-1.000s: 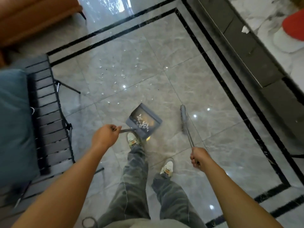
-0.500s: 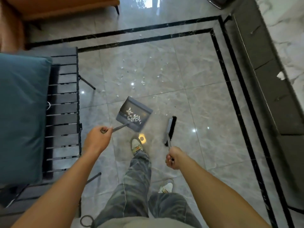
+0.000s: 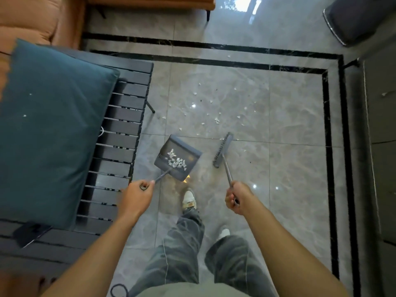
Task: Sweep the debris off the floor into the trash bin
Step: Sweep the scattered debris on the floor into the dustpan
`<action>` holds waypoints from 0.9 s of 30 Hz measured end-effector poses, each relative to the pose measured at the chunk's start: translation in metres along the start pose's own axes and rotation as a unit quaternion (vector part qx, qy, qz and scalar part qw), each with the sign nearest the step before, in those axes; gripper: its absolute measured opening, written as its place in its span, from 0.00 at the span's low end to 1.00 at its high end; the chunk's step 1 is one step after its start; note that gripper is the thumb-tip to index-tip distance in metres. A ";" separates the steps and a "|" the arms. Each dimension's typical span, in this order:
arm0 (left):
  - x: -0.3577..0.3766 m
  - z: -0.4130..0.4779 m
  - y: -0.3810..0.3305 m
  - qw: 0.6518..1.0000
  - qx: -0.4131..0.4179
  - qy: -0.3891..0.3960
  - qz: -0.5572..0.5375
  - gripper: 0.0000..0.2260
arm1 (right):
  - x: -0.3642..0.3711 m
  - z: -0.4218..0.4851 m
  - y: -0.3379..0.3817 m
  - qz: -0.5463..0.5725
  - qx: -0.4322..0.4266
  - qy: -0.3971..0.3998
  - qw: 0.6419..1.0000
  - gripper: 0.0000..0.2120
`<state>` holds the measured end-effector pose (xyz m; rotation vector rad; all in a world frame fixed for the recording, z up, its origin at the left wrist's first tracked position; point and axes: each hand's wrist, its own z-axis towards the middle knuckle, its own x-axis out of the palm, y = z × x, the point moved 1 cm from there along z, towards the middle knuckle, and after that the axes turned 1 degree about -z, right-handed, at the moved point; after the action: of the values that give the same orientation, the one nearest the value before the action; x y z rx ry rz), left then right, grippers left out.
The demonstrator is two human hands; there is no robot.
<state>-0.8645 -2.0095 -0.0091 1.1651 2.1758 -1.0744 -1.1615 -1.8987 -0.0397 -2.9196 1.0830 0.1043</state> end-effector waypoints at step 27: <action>0.074 -0.053 -0.044 0.952 -0.275 -0.135 0.020 0.18 | 0.067 0.101 0.223 -0.243 0.031 0.154 0.957 0.12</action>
<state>-0.9424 -1.9459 -0.0093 0.7521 2.0301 -0.5123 -1.2615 -2.1061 -0.1454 -3.1065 0.3406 -0.3969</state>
